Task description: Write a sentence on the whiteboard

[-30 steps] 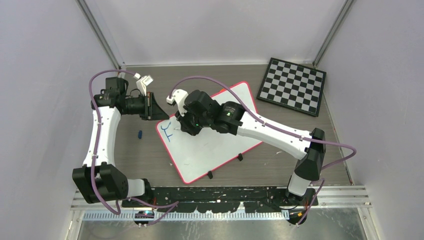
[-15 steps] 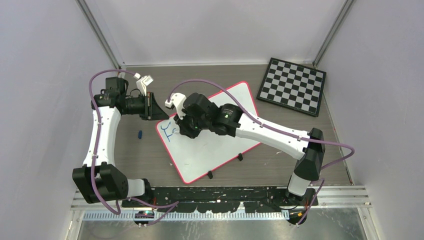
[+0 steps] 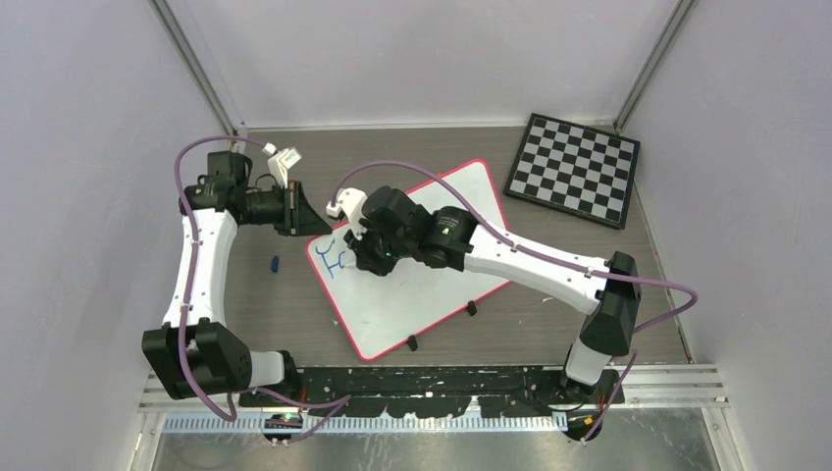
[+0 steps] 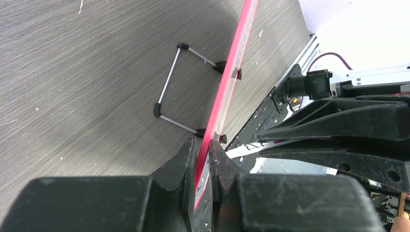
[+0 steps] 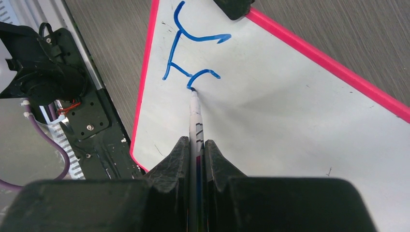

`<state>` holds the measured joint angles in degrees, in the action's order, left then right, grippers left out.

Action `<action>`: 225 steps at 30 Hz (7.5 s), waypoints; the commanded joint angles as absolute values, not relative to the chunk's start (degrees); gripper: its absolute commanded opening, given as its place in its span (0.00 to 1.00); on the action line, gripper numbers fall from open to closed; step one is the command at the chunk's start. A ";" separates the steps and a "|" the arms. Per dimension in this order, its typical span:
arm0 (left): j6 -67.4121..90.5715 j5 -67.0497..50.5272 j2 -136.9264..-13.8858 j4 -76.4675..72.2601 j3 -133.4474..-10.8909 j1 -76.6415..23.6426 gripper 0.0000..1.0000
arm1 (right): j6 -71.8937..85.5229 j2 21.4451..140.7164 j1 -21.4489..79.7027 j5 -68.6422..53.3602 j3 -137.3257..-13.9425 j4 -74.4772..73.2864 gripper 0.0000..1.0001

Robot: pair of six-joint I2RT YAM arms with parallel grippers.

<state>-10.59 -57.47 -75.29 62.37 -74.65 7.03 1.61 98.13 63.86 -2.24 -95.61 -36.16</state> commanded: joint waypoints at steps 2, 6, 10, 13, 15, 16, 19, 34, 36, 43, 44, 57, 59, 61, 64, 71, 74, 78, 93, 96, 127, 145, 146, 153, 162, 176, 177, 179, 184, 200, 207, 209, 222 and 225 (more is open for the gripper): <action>-9.87 -58.27 -74.32 63.90 -74.35 6.44 0.00 | 0.30 96.22 61.27 2.23 -98.49 -36.01 0.00; -9.84 -58.27 -74.38 63.90 -74.47 6.43 0.00 | -1.10 96.78 61.00 2.31 -99.54 -36.21 0.00; -9.79 -58.18 -74.29 63.84 -74.36 6.42 0.00 | -1.23 97.29 60.95 2.61 -100.04 -36.13 0.00; -9.83 -58.10 -74.35 63.81 -74.36 6.35 0.00 | -1.19 97.29 60.91 2.53 -100.47 -36.17 0.00; -9.83 -58.10 -74.48 63.77 -74.38 6.38 0.00 | -1.06 97.22 60.79 2.62 -100.57 -36.13 0.00; -9.89 -58.09 -74.45 63.78 -74.36 6.34 0.00 | -0.98 97.21 60.79 2.59 -100.56 -36.20 0.00; -9.86 -58.10 -74.46 63.69 -74.19 6.40 0.00 | -0.88 97.14 60.77 2.53 -100.40 -36.16 0.00; -9.59 -57.91 -74.34 63.66 -74.23 6.38 0.00 | -0.31 96.89 60.80 1.96 -99.24 -35.86 0.00; -9.60 -57.92 -74.33 63.55 -74.18 6.35 0.00 | -0.14 96.63 60.83 1.45 -98.26 -35.79 0.00; -9.63 -57.77 -74.38 63.56 -74.14 6.35 0.00 | -0.25 95.73 61.34 1.04 -95.23 -35.42 0.00; -9.61 -57.75 -74.29 63.60 -74.16 6.33 0.00 | -0.27 95.54 61.35 1.08 -94.93 -35.42 0.00; -9.54 -57.73 -74.01 63.64 -74.01 6.25 0.00 | -1.40 93.88 61.42 -1.58 -95.60 -37.30 0.00; -9.62 -57.74 -74.09 63.67 -74.08 6.16 0.00 | -1.32 93.62 61.36 -2.23 -97.11 -38.01 0.00; -9.58 -57.74 -74.23 63.77 -74.17 6.12 0.00 | -1.32 93.20 61.41 -2.80 -98.18 -38.38 0.00; -9.62 -57.73 -74.22 63.89 -74.36 6.05 0.00 | -1.32 93.06 61.37 -2.53 -99.54 -38.92 0.00; -9.67 -57.83 -74.31 63.85 -74.20 5.99 0.00 | -1.23 94.86 61.36 -2.10 -100.57 -38.16 0.00; -9.79 -57.83 -74.18 63.94 -74.26 6.02 0.00 | -1.36 95.85 61.39 -1.24 -100.74 -37.68 0.00; -9.76 -57.74 -74.18 63.92 -74.28 6.04 0.00 | -2.14 96.60 61.26 1.59 -100.24 -37.44 0.00; -9.76 -57.66 -74.49 63.89 -74.35 6.03 0.00 | -2.17 94.24 58.72 0.99 -96.37 -37.61 0.00; -9.76 -57.66 -74.45 63.92 -74.38 5.98 0.00 | -2.11 94.82 59.58 0.79 -96.29 -37.50 0.00; -9.92 -57.83 -74.26 64.16 -74.39 5.76 0.00 | -3.80 95.96 60.20 1.04 -102.87 -39.57 0.00; -10.22 -57.49 -74.66 64.25 -74.35 5.70 0.00 | -3.00 95.03 60.47 -5.08 -102.09 -42.02 0.00; -10.18 -57.42 -74.64 64.25 -74.40 5.71 0.00 | -2.79 94.47 60.66 -5.71 -101.98 -42.46 0.00; -10.11 -57.21 -74.46 64.25 -74.26 5.46 0.00 | -3.40 90.85 60.28 -4.14 -98.79 -43.09 0.00; -10.24 -57.22 -74.59 64.30 -74.28 5.24 0.00 | -2.53 91.05 59.47 -3.99 -97.17 -40.54 0.00; -10.42 -57.22 -74.57 64.51 -74.44 5.08 0.00 | -3.19 95.03 59.43 -1.16 -99.15 -38.34 0.00; -10.42 -57.22 -74.46 64.51 -74.44 5.07 0.00 | -3.18 95.35 59.47 -1.08 -99.27 -38.20 0.00; -10.45 -57.13 -74.44 64.51 -74.36 5.02 0.00 | -3.29 95.81 59.48 -0.92 -99.37 -37.88 0.00; -10.57 -56.95 -74.52 64.61 -74.35 5.02 0.00 | -4.21 95.67 59.03 1.21 -99.49 -38.15 0.00; -10.55 -56.78 -75.19 65.12 -75.41 4.76 0.00 | -5.50 92.75 55.93 -1.31 -99.27 -41.12 0.00; -10.56 -56.51 -75.41 65.20 -75.41 4.66 0.00 | -4.25 92.49 56.44 -4.43 -101.87 -40.93 0.00; -10.46 -56.51 -75.42 65.12 -75.33 4.66 0.00 | -4.22 93.03 56.50 -4.33 -102.23 -40.46 0.00; -10.81 -56.20 -75.06 65.27 -75.09 4.67 0.00 | -4.43 95.53 56.43 -3.61 -101.03 -38.51 0.00; -10.90 -56.25 -75.13 65.28 -74.99 4.66 0.00 | -3.86 94.66 56.44 -4.20 -98.85 -38.41 0.00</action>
